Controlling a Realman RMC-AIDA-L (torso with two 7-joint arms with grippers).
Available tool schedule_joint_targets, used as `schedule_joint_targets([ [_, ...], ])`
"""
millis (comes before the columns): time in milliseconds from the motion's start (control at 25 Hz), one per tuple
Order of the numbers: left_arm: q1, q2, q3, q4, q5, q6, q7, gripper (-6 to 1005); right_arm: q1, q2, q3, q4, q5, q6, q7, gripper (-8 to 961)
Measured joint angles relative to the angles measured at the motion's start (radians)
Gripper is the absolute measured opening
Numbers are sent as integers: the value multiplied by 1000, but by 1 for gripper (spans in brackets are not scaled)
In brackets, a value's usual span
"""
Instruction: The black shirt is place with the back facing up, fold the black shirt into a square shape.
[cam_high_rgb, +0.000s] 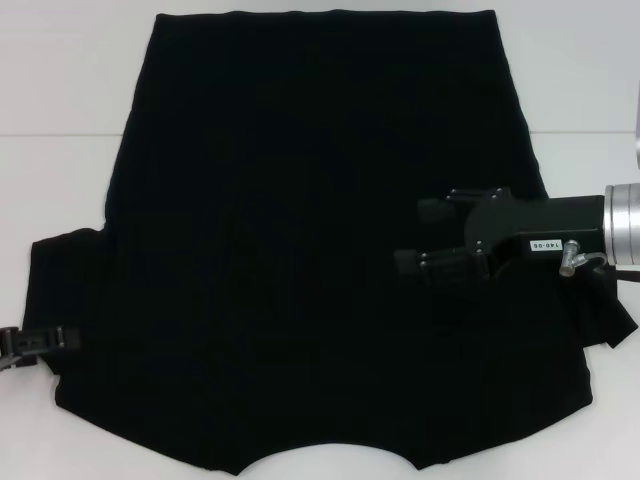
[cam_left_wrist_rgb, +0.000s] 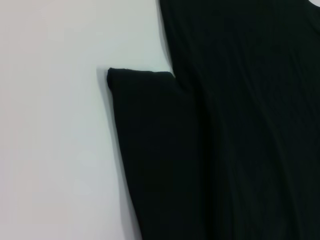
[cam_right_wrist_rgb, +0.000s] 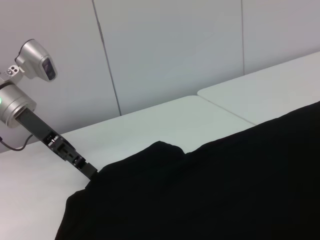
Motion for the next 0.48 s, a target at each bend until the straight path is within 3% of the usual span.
schedule_joint_targets([
  [480, -29, 1, 0, -24, 0, -24, -2, 787, 1, 0, 9, -5, 0, 1, 3, 925],
])
